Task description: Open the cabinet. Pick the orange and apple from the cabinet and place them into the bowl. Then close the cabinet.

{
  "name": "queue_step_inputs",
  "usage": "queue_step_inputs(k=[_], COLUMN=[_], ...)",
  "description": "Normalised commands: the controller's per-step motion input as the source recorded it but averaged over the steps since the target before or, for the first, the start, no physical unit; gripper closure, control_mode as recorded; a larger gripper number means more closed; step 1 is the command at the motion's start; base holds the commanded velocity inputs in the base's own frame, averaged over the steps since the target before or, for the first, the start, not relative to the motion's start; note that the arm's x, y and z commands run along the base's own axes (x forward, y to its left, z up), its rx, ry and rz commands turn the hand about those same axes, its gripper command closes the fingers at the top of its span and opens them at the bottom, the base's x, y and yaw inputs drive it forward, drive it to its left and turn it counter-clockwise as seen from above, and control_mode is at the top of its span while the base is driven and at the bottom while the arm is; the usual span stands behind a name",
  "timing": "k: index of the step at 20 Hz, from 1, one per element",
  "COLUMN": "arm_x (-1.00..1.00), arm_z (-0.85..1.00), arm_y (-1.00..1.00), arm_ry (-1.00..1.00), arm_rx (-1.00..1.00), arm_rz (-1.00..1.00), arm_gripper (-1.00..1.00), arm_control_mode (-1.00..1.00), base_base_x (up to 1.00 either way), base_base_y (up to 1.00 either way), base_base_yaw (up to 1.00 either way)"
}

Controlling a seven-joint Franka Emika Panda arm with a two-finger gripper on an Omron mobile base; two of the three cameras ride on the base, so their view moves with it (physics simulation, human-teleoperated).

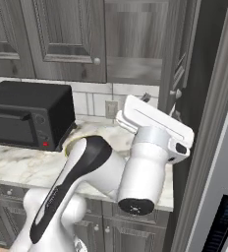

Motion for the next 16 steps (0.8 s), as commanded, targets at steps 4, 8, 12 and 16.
queue_step_inputs(k=[4, 8, 12, 16], arm_x=[0.49, 0.83, 1.00, 1.00], arm_z=[-0.02, -0.18, -0.30, -0.36], arm_y=[-0.34, -0.01, 0.29, 0.48], arm_ry=[0.00, 0.00, 0.00, 0.00], arm_rx=[0.07, 0.01, 0.00, 0.00], arm_rz=[0.16, 0.22, 0.32, 0.36], arm_gripper=[-1.00, -1.00, -1.00, -1.00], arm_control_mode=[-1.00, -1.00, -1.00, -1.00], base_base_x=[0.00, 0.00, 0.00, 0.00], base_base_y=[0.00, 0.00, 0.00, 0.00], base_base_yaw=[0.00, 0.00, 0.00, 0.00])
